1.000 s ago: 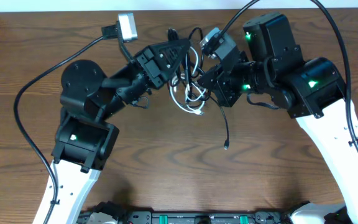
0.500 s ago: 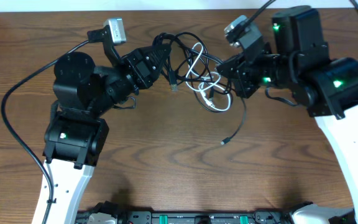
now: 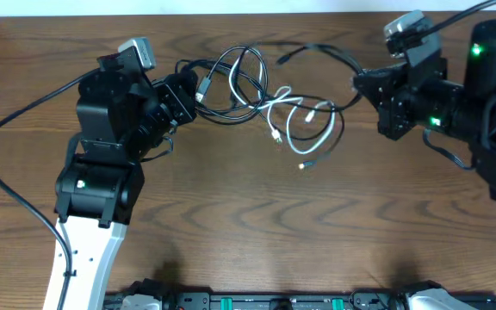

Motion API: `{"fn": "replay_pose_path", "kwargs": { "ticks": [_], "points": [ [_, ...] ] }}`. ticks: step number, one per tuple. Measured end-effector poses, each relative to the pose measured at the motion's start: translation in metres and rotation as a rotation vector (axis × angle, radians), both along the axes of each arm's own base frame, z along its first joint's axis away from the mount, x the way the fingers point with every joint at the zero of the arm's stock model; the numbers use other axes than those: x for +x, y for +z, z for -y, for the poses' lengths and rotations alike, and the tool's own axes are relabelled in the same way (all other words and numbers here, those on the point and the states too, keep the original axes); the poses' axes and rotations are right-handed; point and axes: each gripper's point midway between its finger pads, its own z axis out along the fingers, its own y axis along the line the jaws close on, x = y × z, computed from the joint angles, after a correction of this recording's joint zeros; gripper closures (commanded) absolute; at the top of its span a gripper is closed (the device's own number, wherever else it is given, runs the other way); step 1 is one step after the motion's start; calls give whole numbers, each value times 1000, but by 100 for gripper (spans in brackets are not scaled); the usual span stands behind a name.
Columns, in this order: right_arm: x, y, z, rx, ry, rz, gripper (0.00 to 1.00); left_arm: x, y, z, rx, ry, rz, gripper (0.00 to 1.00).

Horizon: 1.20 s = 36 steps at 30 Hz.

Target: Untangle cables

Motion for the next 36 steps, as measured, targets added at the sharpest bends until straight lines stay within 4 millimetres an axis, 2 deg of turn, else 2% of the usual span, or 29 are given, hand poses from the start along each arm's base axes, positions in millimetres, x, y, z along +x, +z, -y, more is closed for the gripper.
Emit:
{"fn": "replay_pose_path", "kwargs": {
  "ticks": [7, 10, 12, 15, 18, 19, 20, 21, 22, 28, 32, 33, 36],
  "points": [
    [-6, 13, 16, 7, -46, 42, 99, 17, -35, -5, 57, 27, -94, 86],
    [-6, 14, 17, 6, -51, 49, 98, 19, -48, -6, 67, 30, -135, 91],
    [-6, 15, 17, 7, -51, 51, 98, 19, -52, -6, 70, 29, -148, 92],
    [-4, 15, 19, -2, -65, 56, 99, 20, -47, -2, 55, 7, -132, 92],
    [1, 13, 28, -34, -116, 64, 97, 19, -45, 3, 50, -22, -122, 92],
    [2, 12, 32, -48, -138, 66, 81, 19, -44, 3, 55, -24, -116, 91],
    [2, 12, 34, -53, -147, 67, 34, 19, -44, 3, 59, -27, -110, 92],
    [2, 13, 38, -63, -165, 74, 6, 19, -42, 3, 58, -30, -105, 91],
    [1, 14, 41, -69, -182, 79, 1, 19, -41, 5, 55, -37, -101, 91],
    [-5, 17, 47, -78, -209, 89, 1, 12, -15, 33, -40, -204, -28, 91],
    [-8, 15, 43, -59, -190, 69, 1, -3, 30, 55, -110, -345, 52, 91],
    [-11, 14, 39, -47, -169, 58, 1, -9, 49, 63, -130, -387, 84, 91],
    [-15, 9, 32, -29, -130, 19, 1, -24, 80, 77, -153, -461, 144, 90]
  ]
}}
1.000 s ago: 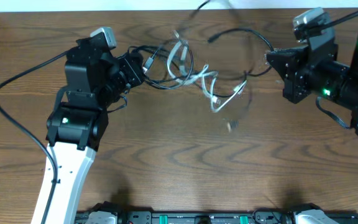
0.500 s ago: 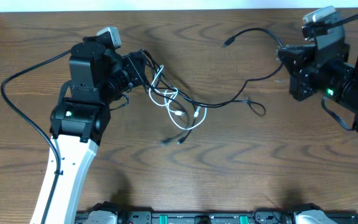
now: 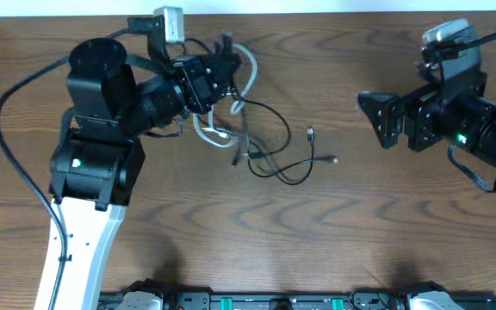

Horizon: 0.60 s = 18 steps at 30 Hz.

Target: Untangle cables

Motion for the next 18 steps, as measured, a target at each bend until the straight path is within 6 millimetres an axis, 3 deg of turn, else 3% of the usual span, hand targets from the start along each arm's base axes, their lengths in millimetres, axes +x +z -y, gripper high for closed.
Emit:
{"fn": "replay_pose_path", "kwargs": {
  "ticks": [3, 6, 12, 14, 18],
  "points": [
    [-2, -14, -10, 23, 51, -77, 2, -16, 26, 14, -28, -64, 44, 90],
    [5, -27, -22, 36, 97, -137, 7, -28, 38, 26, -41, -116, 65, 90],
    [18, -37, -58, 37, 208, -140, 12, -47, 40, 39, -80, -223, 25, 89],
    [22, -38, -74, 38, 254, -129, 23, -50, 41, 41, -90, -243, 12, 89],
    [28, -37, -95, 43, 308, -97, 27, -56, 41, 43, -113, -273, -22, 89]
  ]
}}
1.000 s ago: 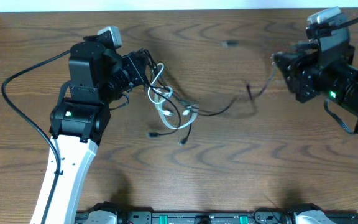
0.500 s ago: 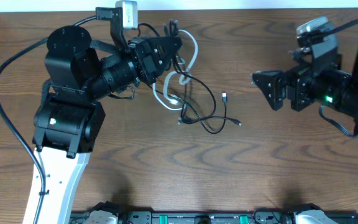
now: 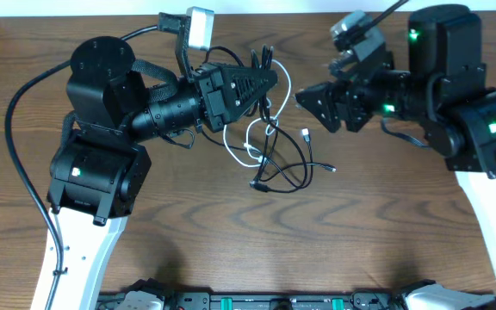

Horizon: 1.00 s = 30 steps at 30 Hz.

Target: Untangle cables

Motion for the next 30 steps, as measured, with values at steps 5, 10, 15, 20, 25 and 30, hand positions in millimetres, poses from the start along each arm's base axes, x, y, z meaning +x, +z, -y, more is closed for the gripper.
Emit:
{"fn": "replay_pose_path", "kwargs": {
  "ticks": [5, 10, 15, 20, 25, 30],
  "points": [
    [3, -8, -8, -6, 17, -18, 26, -2, 1, 1, -10, -10, -15, 90],
    [10, -23, -11, -24, 19, -63, 30, -5, 15, 2, -45, -32, 21, 90],
    [20, -34, -15, -33, 21, -80, 32, -16, 24, 1, -67, -45, 22, 91],
    [25, -28, -17, -27, 29, -39, 41, -22, 36, -1, -110, -47, 5, 91],
    [27, -26, -18, -26, 33, -24, 51, -25, 39, -2, -130, -41, -28, 91],
    [25, -26, -20, -27, 40, -21, 52, -32, 54, -5, -161, -39, 11, 91]
  ]
}}
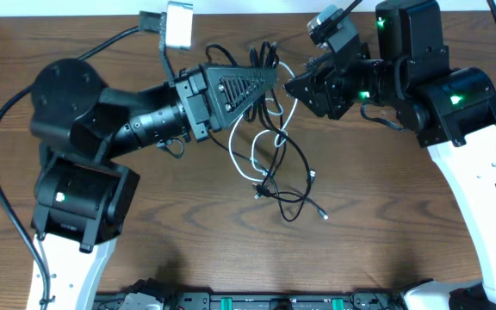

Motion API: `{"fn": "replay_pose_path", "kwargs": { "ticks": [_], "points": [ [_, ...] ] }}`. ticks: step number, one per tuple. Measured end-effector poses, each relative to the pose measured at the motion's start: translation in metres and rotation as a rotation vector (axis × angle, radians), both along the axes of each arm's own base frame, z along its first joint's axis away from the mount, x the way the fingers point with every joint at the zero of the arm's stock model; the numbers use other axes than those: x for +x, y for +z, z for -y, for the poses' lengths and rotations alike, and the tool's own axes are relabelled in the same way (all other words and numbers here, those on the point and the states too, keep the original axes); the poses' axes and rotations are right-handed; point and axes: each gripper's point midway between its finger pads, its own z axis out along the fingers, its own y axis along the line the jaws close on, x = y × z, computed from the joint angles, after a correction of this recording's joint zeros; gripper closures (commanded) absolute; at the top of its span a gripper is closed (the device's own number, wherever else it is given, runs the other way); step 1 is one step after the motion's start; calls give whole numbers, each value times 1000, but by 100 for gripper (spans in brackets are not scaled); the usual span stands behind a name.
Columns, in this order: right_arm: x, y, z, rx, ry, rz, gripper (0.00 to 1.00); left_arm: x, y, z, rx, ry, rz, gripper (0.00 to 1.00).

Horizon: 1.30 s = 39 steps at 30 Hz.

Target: Untangle cables

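Note:
A tangle of black and white cables (pixel 263 62) is lifted above the brown table. My left gripper (pixel 274 76), raised high and pointing right, is shut on the top of the bundle. From it a white cable (pixel 234 160) hangs in loops. A thin black cable (pixel 300 164) trails down with it, its plug ends (pixel 321 213) resting on the wood. My right gripper (pixel 289 87) points left, its tip against the bundle right beside the left fingertips. Its jaws merge with the cables from above, so their state is unclear.
Bare wooden table (pixel 403 250) lies around and below the hanging cables. Both arm bodies crowd the upper half of the overhead view. A dark rail with fixtures (pixel 265 303) runs along the table's front edge.
My left gripper has stayed at the top centre with the bundle. My right gripper has moved left and up until its tip touches the bundle. The hanging cables now reach lower on the table.
The tangle first lay flat at the back centre with a gripper at either end. Then my left gripper held part of it up at the left and my right gripper stood apart. Both then came toward the centre, and now they meet at the lifted bundle.

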Motion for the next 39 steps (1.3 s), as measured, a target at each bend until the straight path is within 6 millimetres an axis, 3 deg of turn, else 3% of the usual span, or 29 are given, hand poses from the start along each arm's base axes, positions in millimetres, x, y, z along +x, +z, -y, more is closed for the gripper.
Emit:
{"fn": "replay_pose_path", "kwargs": {
  "ticks": [2, 3, 4, 9, 12, 15, 16, 21, 26, 32, 39],
  "points": [
    [-3, 0, -5, -1, 19, 5, 74, -3, 2, -1, -4, 0, 4, 91],
    [-5, 0, -9, 1, 27, 3, 93, -4, 3, -1, -6, -1, 2, 91],
    [-7, 0, -12, 0, 37, 5, 99, -4, 3, -1, -7, -1, -2, 91],
    [-2, -10, -17, -12, 41, -15, 99, -3, 3, -1, -9, 2, -6, 91],
    [6, -11, -9, -19, 11, -12, 99, -2, -2, -1, 11, 5, 1, 91],
    [19, -11, 12, -22, -51, -9, 99, 2, -12, -2, 41, 27, -10, 91],
    [31, -10, 35, -23, -114, -5, 99, 8, -16, -5, 54, 51, -12, 91],
    [43, 5, 92, -17, -261, 25, 99, 27, -19, -21, 66, 128, -5, 91],
    [30, 32, 139, -10, -373, 85, 99, 38, -19, -36, 67, 184, -3, 91],
    [19, 47, 190, -14, -512, 118, 99, 49, -19, -56, 67, 251, -6, 91],
    [2, 67, 226, -16, -621, 180, 99, 64, -19, -88, 67, 353, -9, 91]
  ]
}}
